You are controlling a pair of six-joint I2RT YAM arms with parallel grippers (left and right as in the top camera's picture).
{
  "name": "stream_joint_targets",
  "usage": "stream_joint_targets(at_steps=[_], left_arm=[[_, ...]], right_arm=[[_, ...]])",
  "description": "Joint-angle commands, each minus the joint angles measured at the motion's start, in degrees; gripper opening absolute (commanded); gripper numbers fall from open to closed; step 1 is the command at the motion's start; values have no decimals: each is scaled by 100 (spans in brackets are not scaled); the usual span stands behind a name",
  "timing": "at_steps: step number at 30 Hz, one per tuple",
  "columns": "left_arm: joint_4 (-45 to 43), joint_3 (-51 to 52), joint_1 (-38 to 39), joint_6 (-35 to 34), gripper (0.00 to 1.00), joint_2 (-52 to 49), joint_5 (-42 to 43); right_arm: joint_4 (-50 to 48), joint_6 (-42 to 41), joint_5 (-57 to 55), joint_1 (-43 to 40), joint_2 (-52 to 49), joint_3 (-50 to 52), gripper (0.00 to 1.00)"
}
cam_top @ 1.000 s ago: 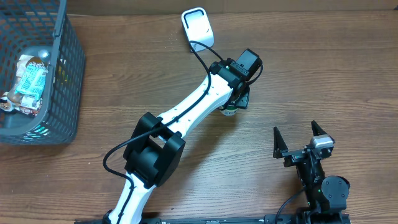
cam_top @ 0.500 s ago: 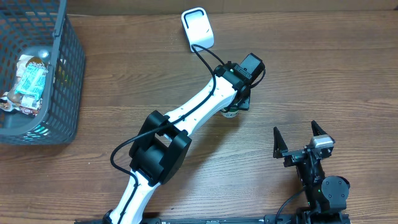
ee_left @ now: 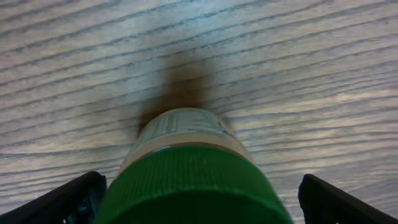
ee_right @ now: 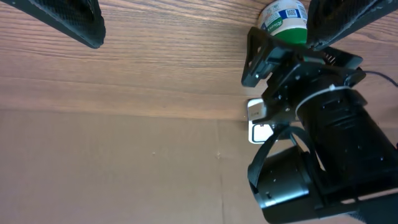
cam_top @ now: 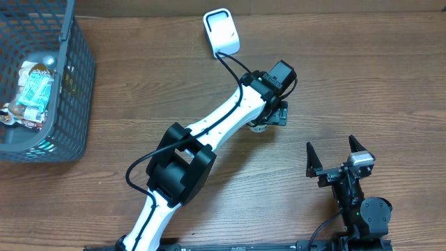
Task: Scan the item barcode
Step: 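Carry the jar out and set it upright on the table center, then return the left gripper into the basket toward the yellow bottle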
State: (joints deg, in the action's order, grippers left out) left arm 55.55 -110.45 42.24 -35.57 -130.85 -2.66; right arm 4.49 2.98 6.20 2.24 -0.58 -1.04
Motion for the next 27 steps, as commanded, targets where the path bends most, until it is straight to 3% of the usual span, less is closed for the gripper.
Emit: stream_joint_targets(at_steps=[1,11,21,27], left_arm=[[133,-605,-151,291,100,313,74],[1620,-2559,-907,671,100,1134,-90],[1904,-2933,-3156,1399,99,2455,-376],[1939,-2933,-4728,2190,100,2618,-374]], right_arm=[[-26,11,35,-7,42,59,100],[-26,11,35,-7,42,59,100],[-28,9,35,-7,42,59,100],[-28,11,35,-7,42,59,100]])
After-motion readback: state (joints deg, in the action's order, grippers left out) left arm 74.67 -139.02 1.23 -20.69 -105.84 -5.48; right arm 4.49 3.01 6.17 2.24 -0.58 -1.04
